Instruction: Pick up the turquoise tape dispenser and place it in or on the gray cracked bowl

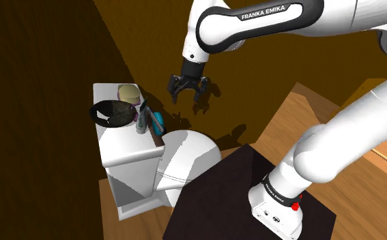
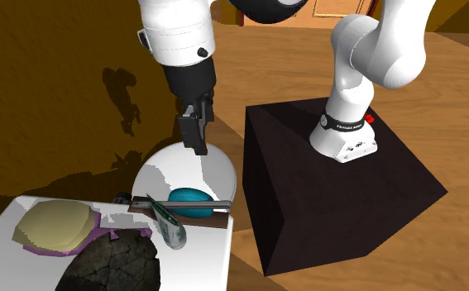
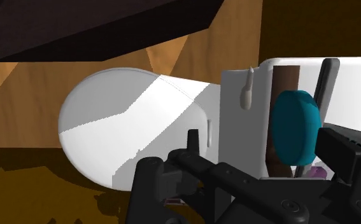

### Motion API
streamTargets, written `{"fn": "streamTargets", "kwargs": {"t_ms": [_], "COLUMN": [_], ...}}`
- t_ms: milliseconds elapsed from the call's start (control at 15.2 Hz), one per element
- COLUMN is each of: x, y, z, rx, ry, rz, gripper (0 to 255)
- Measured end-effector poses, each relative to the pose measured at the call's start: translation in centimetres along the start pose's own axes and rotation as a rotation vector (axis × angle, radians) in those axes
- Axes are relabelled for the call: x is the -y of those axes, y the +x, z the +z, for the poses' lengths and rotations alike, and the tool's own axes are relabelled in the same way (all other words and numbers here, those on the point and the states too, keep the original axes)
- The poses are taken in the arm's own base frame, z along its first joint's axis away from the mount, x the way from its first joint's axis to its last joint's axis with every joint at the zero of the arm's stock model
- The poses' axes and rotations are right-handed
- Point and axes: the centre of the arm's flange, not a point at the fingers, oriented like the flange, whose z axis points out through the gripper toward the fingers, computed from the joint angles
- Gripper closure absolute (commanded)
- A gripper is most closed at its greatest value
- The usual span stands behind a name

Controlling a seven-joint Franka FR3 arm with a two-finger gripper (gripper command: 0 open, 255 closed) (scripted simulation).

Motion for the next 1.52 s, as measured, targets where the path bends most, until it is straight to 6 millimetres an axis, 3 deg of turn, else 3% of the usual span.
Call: {"fn": "streamTargets", "kwargs": {"t_ms": [594,858,1056,1452,1518], "x": [8.5,9.1,8.7,8.8,8.8], "y": [4.4,4.7,4.5,4.4,4.4], "z": [6.2,7.2,9.9,10.6,10.6], "rx": [0.022,-0.005,0.023,0.029,0.029], "ry": [-0.006,0.015,-0.006,-0.011,-0.011], "rz": [0.022,0.024,0.025,0.025,0.025], "gripper": [0,0,0,0,255]}}
